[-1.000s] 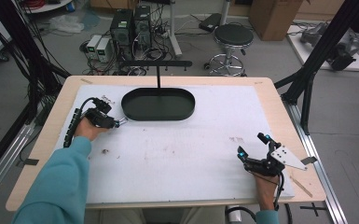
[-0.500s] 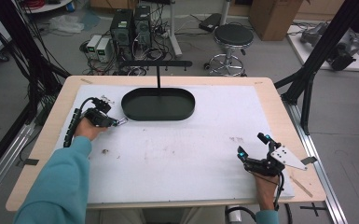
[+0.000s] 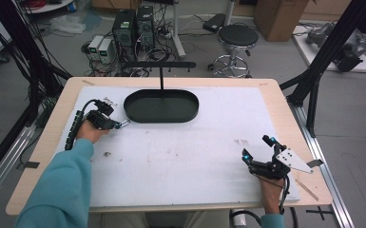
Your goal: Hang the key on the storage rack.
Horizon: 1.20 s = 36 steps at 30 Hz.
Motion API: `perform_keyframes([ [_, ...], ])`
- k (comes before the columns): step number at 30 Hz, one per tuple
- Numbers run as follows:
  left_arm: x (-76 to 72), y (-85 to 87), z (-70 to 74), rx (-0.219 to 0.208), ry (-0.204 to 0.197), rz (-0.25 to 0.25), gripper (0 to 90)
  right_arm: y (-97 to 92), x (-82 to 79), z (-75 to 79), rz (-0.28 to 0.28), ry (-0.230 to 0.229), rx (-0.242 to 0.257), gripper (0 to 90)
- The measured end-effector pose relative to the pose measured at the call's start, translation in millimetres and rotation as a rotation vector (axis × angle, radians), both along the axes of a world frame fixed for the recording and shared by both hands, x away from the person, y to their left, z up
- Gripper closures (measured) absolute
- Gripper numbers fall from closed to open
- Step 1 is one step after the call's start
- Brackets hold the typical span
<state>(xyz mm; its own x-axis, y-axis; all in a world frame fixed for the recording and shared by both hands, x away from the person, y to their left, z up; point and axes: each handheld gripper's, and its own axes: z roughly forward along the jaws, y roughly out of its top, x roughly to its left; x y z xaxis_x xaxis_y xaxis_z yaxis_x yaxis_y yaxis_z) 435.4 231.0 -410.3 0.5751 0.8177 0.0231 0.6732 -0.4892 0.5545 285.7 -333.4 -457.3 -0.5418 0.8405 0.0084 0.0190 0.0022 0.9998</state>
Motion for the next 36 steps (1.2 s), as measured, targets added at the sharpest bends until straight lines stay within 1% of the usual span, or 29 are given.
perform_keyframes([
  [1,-0.3,0.2,0.5,0.003,0.0,-0.001,88.3,0.1,0.0,0.0,0.0,0.0,0.001,3.3],
  [4,-1.1,0.9,2.8,-0.01,-0.007,-0.004,88.3,0.0,0.0,0.0,-0.001,0.0,0.001,3.3],
  [5,-1.6,1.4,4.1,-0.021,-0.01,-0.008,88.3,0.0,0.0,0.0,0.0,0.0,0.0,3.3],
  [8,-3.3,1.6,8.1,-0.036,-0.024,-0.037,88.3,0.1,0.0,0.1,-0.001,0.001,0.002,3.3],
  [9,-4.7,2.2,10.4,-0.056,-0.04,-0.056,88.3,0.0,0.0,0.0,0.0,0.0,0.0,3.3],
  [10,-5.7,2.8,13.2,-0.062,-0.055,-0.068,88.3,0.1,0.0,0.1,0.0,0.003,0.004,3.3],
  [13,-8.7,5.2,20.6,-0.099,-0.087,-0.078,88.3,0.1,0.0,0.0,0.0,0.001,0.0,3.3],
  [17,-11.7,6.7,30.4,-0.122,-0.096,-0.097,88.3,0.2,0.0,0.1,0.0,0.0,0.001,3.3],
  [19,-12.5,6.8,35.2,-0.125,-0.1,-0.105,88.3,0.1,0.0,0.0,-0.001,-0.001,-0.001,3.3],
  [22,-13.5,6.2,44.8,-0.151,-0.111,-0.122,88.3,0.1,0.0,0.0,-0.002,-0.001,-0.002,3.3],
  [26,-12.7,4.4,58.0,-0.162,-0.146,-0.129,88.3,0.2,0.0,0.0,-0.002,-0.001,-0.001,3.3],
  [28,-11.3,4.2,64.9,-0.177,-0.16,-0.133,88.3,0.1,0.0,0.0,-0.002,-0.001,-0.002,3.3],
  [32,-8.0,3.2,78.3,-0.18,-0.186,-0.142,88.2,0.3,0.0,0.0,-0.001,0.0,0.002,3.3],
  [36,-3.9,2.4,91.8,-0.195,-0.215,-0.143,88.3,0.2,0.0,0.0,-0.001,0.0,0.001,3.3],
])
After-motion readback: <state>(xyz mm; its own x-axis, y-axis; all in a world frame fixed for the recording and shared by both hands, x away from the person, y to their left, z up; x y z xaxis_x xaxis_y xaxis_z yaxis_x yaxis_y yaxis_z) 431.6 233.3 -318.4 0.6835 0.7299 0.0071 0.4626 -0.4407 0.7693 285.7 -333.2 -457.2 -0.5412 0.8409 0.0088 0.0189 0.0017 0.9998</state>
